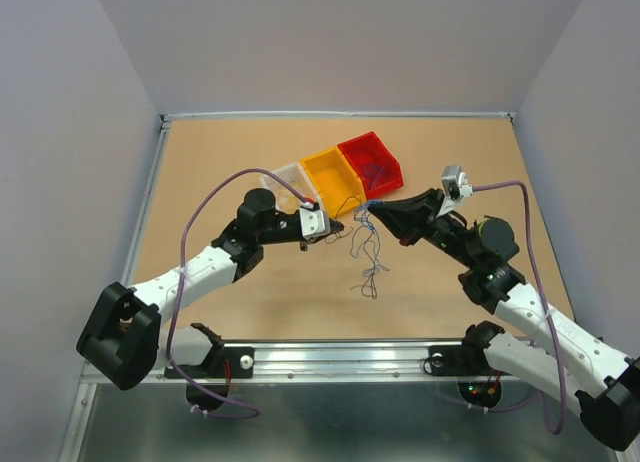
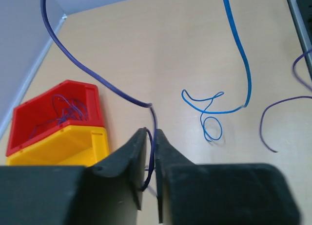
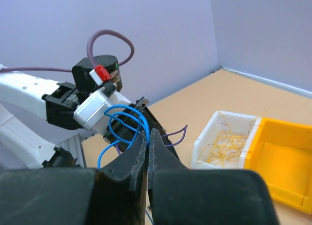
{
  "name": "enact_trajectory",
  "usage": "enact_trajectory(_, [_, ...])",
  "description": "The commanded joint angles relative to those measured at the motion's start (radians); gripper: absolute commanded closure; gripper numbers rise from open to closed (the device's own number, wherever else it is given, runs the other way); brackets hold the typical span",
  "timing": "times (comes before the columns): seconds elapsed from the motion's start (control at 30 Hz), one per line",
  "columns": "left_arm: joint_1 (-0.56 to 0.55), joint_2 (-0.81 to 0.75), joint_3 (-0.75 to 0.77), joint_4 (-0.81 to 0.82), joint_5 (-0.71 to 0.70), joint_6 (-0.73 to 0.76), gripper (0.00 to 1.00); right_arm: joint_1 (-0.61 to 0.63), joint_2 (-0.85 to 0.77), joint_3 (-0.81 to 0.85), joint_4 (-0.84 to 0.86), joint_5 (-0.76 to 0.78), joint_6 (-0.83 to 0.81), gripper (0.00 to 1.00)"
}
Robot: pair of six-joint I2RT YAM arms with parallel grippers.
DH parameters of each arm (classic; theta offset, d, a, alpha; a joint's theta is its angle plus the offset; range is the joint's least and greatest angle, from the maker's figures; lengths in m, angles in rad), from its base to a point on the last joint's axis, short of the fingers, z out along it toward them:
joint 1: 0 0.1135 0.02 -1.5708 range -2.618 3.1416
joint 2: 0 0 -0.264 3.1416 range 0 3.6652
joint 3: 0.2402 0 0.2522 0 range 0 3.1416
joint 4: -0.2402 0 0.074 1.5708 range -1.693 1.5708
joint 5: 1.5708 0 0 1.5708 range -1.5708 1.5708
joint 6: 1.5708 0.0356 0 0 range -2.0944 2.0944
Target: Untangle the cables
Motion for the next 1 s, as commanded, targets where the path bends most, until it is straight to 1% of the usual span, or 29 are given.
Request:
enact_trajectory(0.0, [-0.002,0.001,0.014,0.008,0.021,0.016,0.88,0.006,-0.056,-0.02,-0.004,0.108,-0.022,0.99])
enact_trajectory(0.03, [-0.003,-0.002,0.014,0.008,0.02,0.014,0.92,0.006,-0.074,-0.025,-0.012,0.131,-0.024,1.0])
enact_trajectory(0.13, [-0.003,-0.008,0.017,0.009,-0.003,-0.001,0.94,0.006,-0.117,-0.043,-0.033,0.251,-0.025,0.99])
enact_trajectory(0.17, [-0.003,-0.009,0.019,0.009,-0.014,-0.007,0.99,0.007,-0.133,-0.05,-0.039,0.327,-0.022,0.99])
enact_trajectory(0.23, [0.0,-0.008,0.03,0.021,-0.063,-0.056,1.0,0.006,-0.177,-0.066,-0.058,0.413,-0.021,0.99])
enact_trajectory(0.27, [0.004,-0.006,0.033,0.032,-0.078,-0.074,1.0,0.006,-0.192,-0.073,-0.064,0.5,-0.019,0.99])
enact_trajectory(0.37, [0.056,-0.006,0.027,0.11,-0.129,-0.159,1.0,0.006,-0.239,-0.091,-0.094,0.649,0.001,0.99])
enact_trajectory(0.4, [0.075,-0.02,0.015,0.168,-0.158,-0.227,1.0,0.006,-0.264,-0.105,-0.108,0.754,0.017,1.0])
enact_trajectory(0.43, [0.099,-0.029,0.002,0.202,-0.176,-0.261,1.0,0.006,-0.278,-0.111,-0.114,0.804,0.027,1.0])
enact_trajectory(0.47, [0.146,-0.045,-0.01,0.237,-0.196,-0.301,1.0,0.006,-0.288,-0.117,-0.119,0.896,0.036,1.0])
enact_trajectory(0.5, [0.176,-0.078,-0.042,0.311,-0.233,-0.37,1.0,0.006,-0.317,-0.131,-0.124,0.936,0.053,0.99])
enact_trajectory(0.57, [0.22,-0.118,-0.082,0.386,-0.273,-0.444,1.0,0.007,-0.343,-0.143,-0.127,1.016,0.065,1.0])
enact_trajectory(0.6, [0.249,-0.158,-0.123,0.421,-0.29,-0.481,1.0,0.006,-0.372,-0.149,-0.131,1.035,0.077,0.99])
enact_trajectory(0.63, [0.254,-0.178,-0.142,0.469,-0.326,-0.49,1.0,0.007,-0.387,-0.158,-0.133,1.054,0.08,0.99])
enact_trajectory(0.8, [0.256,-0.272,-0.203,0.528,-0.436,-0.512,1.0,0.007,-0.484,-0.182,-0.138,1.154,0.084,0.99])
enact_trajectory(0.9, [0.256,-0.331,-0.231,0.541,-0.538,-0.528,1.0,0.006,-0.533,-0.192,-0.139,1.214,0.084,0.99])
enact_trajectory(0.93, [0.259,-0.342,-0.237,0.546,-0.613,-0.542,1.0,0.006,-0.544,-0.194,-0.139,1.228,0.084,0.99])
enact_trajectory(0.97, [0.262,-0.353,-0.242,0.549,-0.658,-0.565,1.0,0.006,-0.564,-0.197,-0.141,1.26,0.087,0.99])
